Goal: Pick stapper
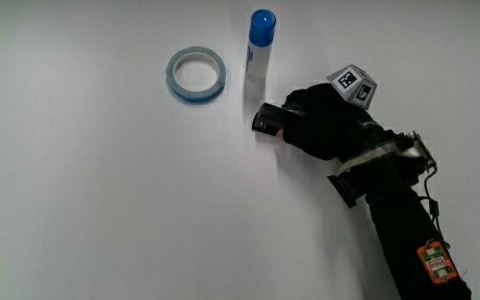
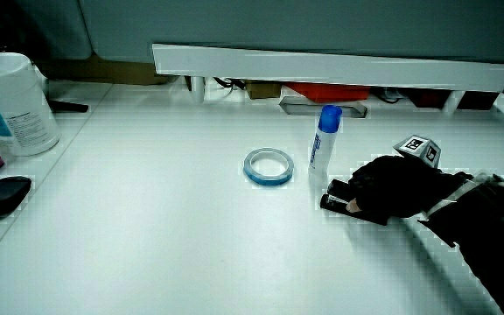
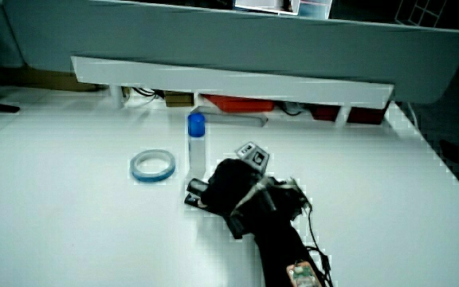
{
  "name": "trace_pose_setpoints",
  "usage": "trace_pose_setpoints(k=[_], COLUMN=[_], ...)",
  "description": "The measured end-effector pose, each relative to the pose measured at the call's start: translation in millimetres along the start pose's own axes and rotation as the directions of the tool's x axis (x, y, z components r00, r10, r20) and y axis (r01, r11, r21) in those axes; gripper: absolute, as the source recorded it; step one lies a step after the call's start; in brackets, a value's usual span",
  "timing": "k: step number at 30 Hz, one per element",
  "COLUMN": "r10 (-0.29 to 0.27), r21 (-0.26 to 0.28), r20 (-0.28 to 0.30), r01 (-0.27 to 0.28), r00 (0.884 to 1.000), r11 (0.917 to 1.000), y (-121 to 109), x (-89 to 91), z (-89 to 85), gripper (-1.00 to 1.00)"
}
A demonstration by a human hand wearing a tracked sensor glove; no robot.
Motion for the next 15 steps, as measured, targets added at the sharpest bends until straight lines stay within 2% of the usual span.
trace_pose_setpoints(k=[1, 2, 4, 7, 12, 13, 14, 15], r10=[0.037, 0.026, 0.043, 0.056, 0.052, 0.046, 0.073, 0.076], r21=[0.094, 0.099, 0.107, 0.114, 0.119, 0.036, 0.121, 0.121], r20=[0.042, 0.044, 0.032, 0.043, 0.046, 0.009, 0.049, 0.05], r01=[-0.04, -0.031, -0.046, -0.06, -0.058, -0.046, -0.078, -0.082], r00=[0.998, 0.999, 0.999, 0.998, 0.998, 0.999, 0.996, 0.996], r11=[0.9948, 0.9946, 0.9932, 0.9917, 0.9912, 0.9983, 0.9896, 0.9892], y=[0, 2, 0, -2, -2, -4, -6, -7], x=[-0.6, 3.2, 1.0, -1.7, -2.5, -4.2, -7.5, -8.6], z=[0.1, -0.5, 0.5, 0.9, 0.7, 0.6, 2.5, 3.7], gripper=[0.73, 0.77, 0.86, 1.0, 1.0, 1.0, 1.0, 1.0])
